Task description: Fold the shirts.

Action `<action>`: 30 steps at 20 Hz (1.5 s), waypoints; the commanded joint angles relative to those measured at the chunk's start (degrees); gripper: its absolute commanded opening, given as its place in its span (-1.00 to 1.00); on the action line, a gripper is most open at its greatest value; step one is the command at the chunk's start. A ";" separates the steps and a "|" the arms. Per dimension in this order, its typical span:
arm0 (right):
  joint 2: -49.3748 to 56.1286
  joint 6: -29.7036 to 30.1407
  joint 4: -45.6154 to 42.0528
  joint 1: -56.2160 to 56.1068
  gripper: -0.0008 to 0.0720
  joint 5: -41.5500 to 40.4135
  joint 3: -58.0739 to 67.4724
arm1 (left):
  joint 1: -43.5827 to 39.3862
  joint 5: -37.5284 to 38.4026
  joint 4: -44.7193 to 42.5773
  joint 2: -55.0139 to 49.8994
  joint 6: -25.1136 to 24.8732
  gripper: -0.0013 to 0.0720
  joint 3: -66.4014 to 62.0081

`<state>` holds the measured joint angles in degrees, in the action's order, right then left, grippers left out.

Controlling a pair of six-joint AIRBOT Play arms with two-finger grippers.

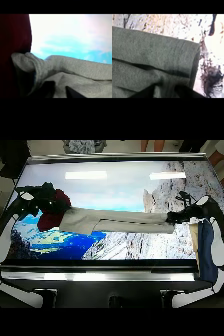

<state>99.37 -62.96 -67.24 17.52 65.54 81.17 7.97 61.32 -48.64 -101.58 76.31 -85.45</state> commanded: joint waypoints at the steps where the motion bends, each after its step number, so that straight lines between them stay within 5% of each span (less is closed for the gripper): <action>1: -1.07 5.77 0.37 0.94 0.95 2.19 1.66 | 0.83 5.70 0.26 -1.64 0.79 0.42 -1.88; 4: -1.81 3.30 -1.53 5.46 0.95 5.97 1.53 | 1.92 9.07 0.28 1.44 0.17 0.42 -2.23; 10: 5.95 0.28 12.37 5.01 0.91 9.18 0.15 | -3.32 9.66 0.72 11.23 0.17 0.42 -2.23; 11: 6.29 -1.09 12.85 4.09 0.68 8.44 0.15 | -4.98 9.60 0.72 12.22 0.17 0.42 -2.23; 12: 6.23 -1.68 12.85 3.21 0.09 7.91 0.17 | -6.97 9.57 0.72 12.72 0.17 0.42 -2.23; 13: 5.95 -1.60 13.73 2.64 -0.73 7.87 0.20 | -8.92 9.53 0.70 12.63 0.17 0.41 -2.21; 14: 5.18 -1.01 15.45 2.32 -0.85 8.31 0.20 | -11.26 8.96 0.70 12.20 0.20 0.29 -2.08; 16: 1.31 2.93 18.86 2.16 -0.86 10.14 0.20 | -16.31 5.31 0.70 10.88 0.24 -0.59 -1.09; 17: -1.88 3.91 18.99 2.16 -0.86 11.26 0.20 | -19.04 2.51 0.70 10.27 0.31 -0.87 -0.09; 22: -20.70 3.67 18.32 2.16 -0.86 18.36 0.17 | -31.43 -10.69 3.06 5.07 8.87 -0.87 1.86; 30: -42.58 -0.96 18.32 2.16 -0.86 25.20 0.17 | -43.85 -21.75 34.34 -7.74 8.74 -0.88 -1.57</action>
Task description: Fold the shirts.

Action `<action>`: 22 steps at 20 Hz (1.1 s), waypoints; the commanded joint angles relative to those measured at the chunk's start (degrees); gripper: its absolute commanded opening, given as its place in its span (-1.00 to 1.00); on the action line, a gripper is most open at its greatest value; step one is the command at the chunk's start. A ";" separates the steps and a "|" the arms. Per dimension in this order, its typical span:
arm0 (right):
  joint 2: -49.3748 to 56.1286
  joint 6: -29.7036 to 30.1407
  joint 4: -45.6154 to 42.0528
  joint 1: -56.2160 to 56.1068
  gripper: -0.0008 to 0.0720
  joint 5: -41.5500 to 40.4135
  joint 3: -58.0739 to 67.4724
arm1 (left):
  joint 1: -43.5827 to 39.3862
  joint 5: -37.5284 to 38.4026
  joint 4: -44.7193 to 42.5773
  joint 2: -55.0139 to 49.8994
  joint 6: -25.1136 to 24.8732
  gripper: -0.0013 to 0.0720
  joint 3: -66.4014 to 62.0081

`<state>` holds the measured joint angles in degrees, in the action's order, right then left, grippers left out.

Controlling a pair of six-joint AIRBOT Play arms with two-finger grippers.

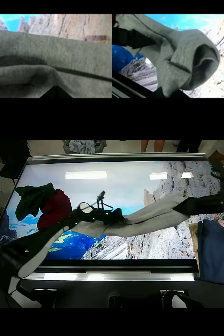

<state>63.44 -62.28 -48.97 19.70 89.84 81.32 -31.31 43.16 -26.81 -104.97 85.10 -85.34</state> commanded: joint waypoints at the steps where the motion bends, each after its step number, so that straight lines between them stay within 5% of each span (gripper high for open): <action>1: -8.04 -2.16 0.04 -0.02 -0.85 -0.39 0.04 | -6.75 -3.72 15.32 -6.03 -0.22 -0.88 -2.99; 3: -8.92 -3.06 0.39 -0.02 -0.85 -3.32 0.02 | -10.01 -3.78 18.21 -8.66 -0.24 -0.88 -5.03; 6: -6.71 -2.84 2.67 -0.50 -0.86 -5.14 0.02 | -7.82 -1.03 17.33 -7.80 -9.07 -0.88 -5.29; 13: 5.07 -2.03 7.48 -21.53 -0.86 -22.16 0.04 | 17.42 11.52 -14.53 13.44 -4.04 -0.88 -5.29; 18: 20.39 -1.07 16.79 -35.60 -0.85 -36.06 0.04 | 37.53 17.07 -16.35 28.72 -4.11 -0.88 -5.29; 22: 32.59 -1.11 23.69 -43.95 -0.72 -39.82 0.04 | 44.46 19.87 -16.37 35.43 -5.46 -0.88 -5.25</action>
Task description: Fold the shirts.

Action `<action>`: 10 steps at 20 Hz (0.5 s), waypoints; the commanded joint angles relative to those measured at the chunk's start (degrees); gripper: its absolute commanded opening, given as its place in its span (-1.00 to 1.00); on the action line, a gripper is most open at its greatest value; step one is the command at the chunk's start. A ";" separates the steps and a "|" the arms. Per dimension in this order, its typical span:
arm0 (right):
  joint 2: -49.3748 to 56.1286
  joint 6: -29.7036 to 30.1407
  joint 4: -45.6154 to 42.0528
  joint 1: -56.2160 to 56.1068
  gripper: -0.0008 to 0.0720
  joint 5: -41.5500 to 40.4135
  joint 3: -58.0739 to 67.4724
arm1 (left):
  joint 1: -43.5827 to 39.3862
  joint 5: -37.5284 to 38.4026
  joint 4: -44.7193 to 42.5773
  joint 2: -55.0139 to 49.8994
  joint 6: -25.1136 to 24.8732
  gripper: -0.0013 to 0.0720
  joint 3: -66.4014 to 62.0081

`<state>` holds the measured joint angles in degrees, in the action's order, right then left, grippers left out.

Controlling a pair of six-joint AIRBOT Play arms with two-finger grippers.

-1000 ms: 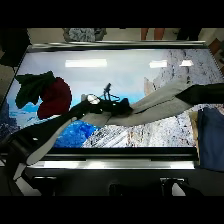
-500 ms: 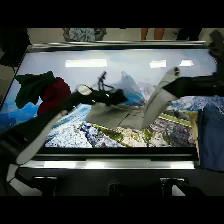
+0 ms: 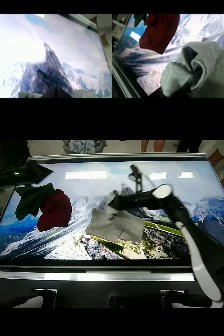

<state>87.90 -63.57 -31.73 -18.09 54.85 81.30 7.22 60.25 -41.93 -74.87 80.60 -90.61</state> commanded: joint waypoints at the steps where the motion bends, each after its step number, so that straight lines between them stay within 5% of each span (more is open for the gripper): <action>1: 10.29 0.24 8.61 -7.26 -0.24 -6.05 0.07 | 6.27 3.08 -1.25 6.10 -1.11 -0.88 0.11; 2: 11.74 1.55 10.25 -7.52 0.58 -7.28 0.07 | 6.25 3.82 -1.27 6.43 -1.36 -0.88 0.11; 3: 12.00 3.30 10.05 -7.08 0.95 -7.45 0.07 | 6.25 4.83 -1.27 6.43 -1.36 -0.88 0.11; 6: 9.18 4.17 3.39 -0.39 0.95 -2.80 0.07 | 6.25 6.47 -1.86 6.43 -2.73 -0.88 1.25; 10: 1.90 -5.68 -28.17 15.04 0.94 16.55 0.00 | 6.25 6.38 -4.11 6.43 -3.50 -0.88 3.37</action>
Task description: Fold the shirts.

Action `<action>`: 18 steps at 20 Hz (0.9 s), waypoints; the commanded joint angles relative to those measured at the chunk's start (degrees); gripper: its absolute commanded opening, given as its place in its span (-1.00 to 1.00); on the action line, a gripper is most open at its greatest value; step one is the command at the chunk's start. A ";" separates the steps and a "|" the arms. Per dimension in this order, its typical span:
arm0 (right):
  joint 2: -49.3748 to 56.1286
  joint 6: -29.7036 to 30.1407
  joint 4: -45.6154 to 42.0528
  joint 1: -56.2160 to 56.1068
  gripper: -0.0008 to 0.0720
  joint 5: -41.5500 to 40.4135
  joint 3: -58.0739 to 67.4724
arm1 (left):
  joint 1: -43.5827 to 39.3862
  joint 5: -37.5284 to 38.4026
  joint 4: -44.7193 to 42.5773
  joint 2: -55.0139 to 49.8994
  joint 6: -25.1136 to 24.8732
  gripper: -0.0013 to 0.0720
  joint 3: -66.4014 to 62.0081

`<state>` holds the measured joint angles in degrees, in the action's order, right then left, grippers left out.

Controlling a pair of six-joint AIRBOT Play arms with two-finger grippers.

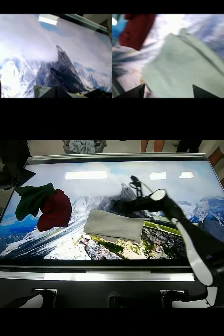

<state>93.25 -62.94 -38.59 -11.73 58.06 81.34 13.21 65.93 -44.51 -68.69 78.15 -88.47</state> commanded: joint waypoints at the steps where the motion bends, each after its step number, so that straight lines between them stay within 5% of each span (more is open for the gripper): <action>1: -3.82 -9.77 -30.03 12.15 0.93 20.37 -0.33 | 0.26 0.70 -1.60 0.24 -1.09 -0.88 1.88; 3: -3.85 -11.47 -29.97 16.39 0.93 24.24 -5.88 | 0.15 0.63 -1.60 0.24 -1.31 -0.88 3.30; 7: -3.04 -4.61 -7.21 16.31 0.93 5.35 -19.87 | -0.63 0.50 -1.57 0.22 -1.70 -0.87 4.66; 10: 0.50 -2.56 -2.58 14.19 0.91 3.50 -21.11 | -1.51 -0.35 -1.57 0.22 -1.68 -0.88 4.66; 11: 1.31 -1.92 -1.99 13.77 0.75 2.80 -21.11 | -1.81 -0.94 -1.60 0.22 -1.68 -0.88 4.66; 14: 1.62 9.64 7.37 13.90 -0.86 3.28 -20.26 | -2.71 -1.42 -1.62 0.17 -1.70 -0.87 4.66; 15: 1.42 13.75 11.19 14.95 -0.85 6.60 -18.69 | -2.78 -1.42 -1.62 0.11 -1.70 -0.87 4.66; 18: -2.27 13.86 8.44 21.11 -0.85 14.49 -10.54 | -2.89 -1.44 -1.62 -0.02 -1.73 -0.87 4.68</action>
<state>93.10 -53.34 -32.23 5.37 66.54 65.63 10.61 64.69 -46.11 -68.62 76.47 -83.81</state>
